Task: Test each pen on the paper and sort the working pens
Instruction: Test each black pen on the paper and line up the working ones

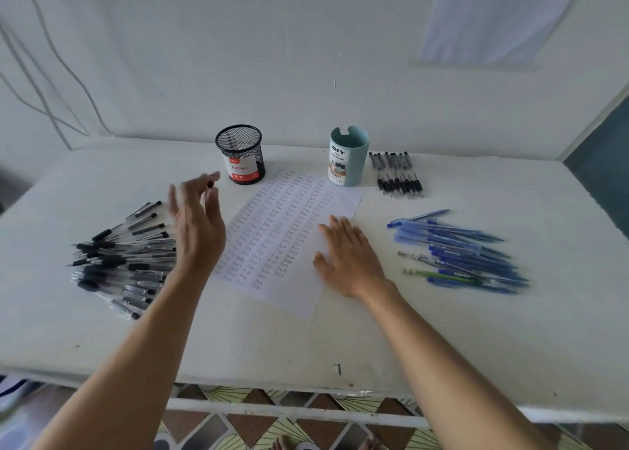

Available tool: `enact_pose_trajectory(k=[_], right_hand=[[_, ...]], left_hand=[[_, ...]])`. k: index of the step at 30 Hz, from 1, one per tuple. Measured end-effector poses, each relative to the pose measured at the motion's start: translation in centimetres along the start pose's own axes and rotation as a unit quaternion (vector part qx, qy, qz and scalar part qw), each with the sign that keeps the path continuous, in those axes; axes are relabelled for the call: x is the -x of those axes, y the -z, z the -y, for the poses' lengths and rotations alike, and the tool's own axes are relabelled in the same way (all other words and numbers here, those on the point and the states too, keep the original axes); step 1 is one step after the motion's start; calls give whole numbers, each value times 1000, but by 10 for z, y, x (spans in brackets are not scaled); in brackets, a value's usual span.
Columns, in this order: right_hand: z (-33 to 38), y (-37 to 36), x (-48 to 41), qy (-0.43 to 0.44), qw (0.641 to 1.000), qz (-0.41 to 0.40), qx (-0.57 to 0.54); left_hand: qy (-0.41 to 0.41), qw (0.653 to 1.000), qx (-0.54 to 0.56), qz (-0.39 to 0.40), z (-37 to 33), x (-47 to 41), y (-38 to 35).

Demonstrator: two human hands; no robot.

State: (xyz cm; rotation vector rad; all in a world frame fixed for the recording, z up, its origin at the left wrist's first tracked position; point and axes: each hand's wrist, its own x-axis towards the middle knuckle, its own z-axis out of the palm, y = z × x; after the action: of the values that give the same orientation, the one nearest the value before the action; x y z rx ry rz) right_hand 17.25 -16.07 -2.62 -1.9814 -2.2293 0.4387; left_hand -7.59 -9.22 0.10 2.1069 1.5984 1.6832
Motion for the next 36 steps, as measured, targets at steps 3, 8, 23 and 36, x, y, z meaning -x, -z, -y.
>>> enact_pose_trajectory(k=[3,8,23,36], right_hand=[[0,-2,0,5,1000,-8,7],[-1,-6,0,5,999,-42,-6],[-3,-7,-4,-4,1000,-24,4],[-2,-7,-5,-10,999,-40,3]], left_hand=[[156,960,231,9,-36,-4,0],[346,813,462,76,-59,-3,-6],[399,767,490,110,-48,21,-20],[297,894,209,262,-36,35,-13]])
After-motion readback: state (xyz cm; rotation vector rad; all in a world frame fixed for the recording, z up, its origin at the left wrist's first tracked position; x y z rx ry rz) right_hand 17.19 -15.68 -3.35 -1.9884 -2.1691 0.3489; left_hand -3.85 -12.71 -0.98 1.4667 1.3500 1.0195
